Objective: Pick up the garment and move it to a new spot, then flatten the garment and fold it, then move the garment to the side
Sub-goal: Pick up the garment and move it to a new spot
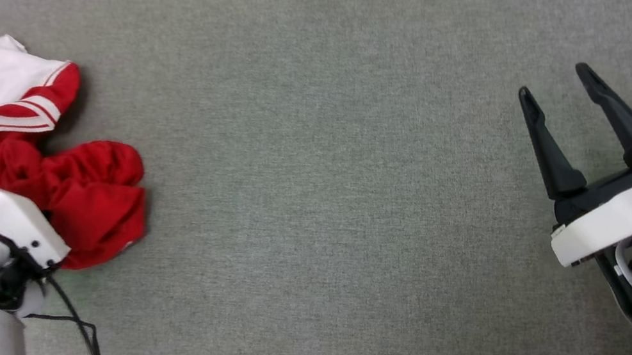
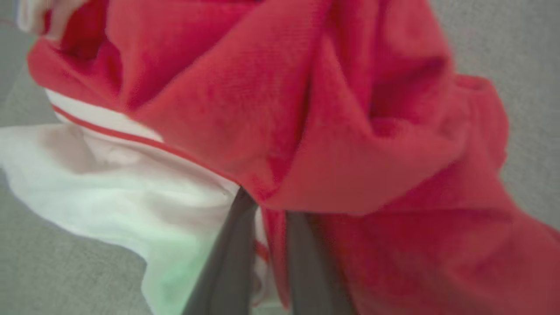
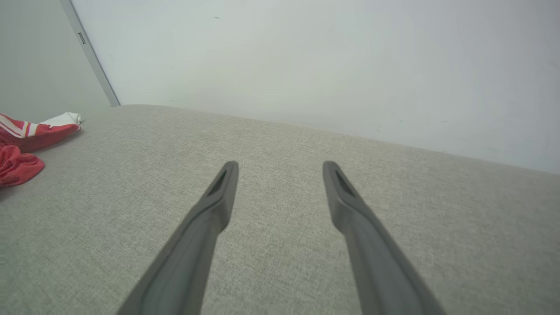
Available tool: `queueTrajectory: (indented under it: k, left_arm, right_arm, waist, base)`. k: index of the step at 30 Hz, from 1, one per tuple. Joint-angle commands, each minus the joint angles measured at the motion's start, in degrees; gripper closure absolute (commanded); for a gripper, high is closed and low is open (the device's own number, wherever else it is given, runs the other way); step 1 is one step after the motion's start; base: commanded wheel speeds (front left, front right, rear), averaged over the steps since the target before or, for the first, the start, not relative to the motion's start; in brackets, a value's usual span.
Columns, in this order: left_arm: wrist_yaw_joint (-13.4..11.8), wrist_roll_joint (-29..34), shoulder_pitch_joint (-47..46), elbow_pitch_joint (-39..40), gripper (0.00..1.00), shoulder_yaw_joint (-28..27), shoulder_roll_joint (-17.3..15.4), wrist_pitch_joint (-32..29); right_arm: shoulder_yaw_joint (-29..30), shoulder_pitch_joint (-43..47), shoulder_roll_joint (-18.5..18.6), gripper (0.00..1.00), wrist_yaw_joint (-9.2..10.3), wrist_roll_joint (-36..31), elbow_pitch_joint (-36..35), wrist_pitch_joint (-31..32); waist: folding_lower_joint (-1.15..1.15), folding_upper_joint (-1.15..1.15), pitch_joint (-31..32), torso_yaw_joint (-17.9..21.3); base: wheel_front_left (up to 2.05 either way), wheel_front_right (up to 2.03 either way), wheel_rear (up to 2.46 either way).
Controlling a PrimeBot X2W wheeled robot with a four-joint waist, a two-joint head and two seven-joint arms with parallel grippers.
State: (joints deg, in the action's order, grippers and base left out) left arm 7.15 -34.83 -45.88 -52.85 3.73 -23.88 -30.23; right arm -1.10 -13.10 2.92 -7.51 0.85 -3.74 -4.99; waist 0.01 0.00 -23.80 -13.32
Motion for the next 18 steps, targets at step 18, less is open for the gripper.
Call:
queueTrajectory:
  k: [18]
  left_arm:
    - [-0.7, 8.1, 5.1, 6.4, 1.0, 5.9, 4.5, 37.2]
  right_arm:
    - [3.0, 9.6, -0.1, 0.0, 0.04, 5.1, 3.7, -1.9]
  waist:
    - [-0.01, 0.0, 19.5, 0.2]
  base:
    - [0.0, 0.0, 0.0]
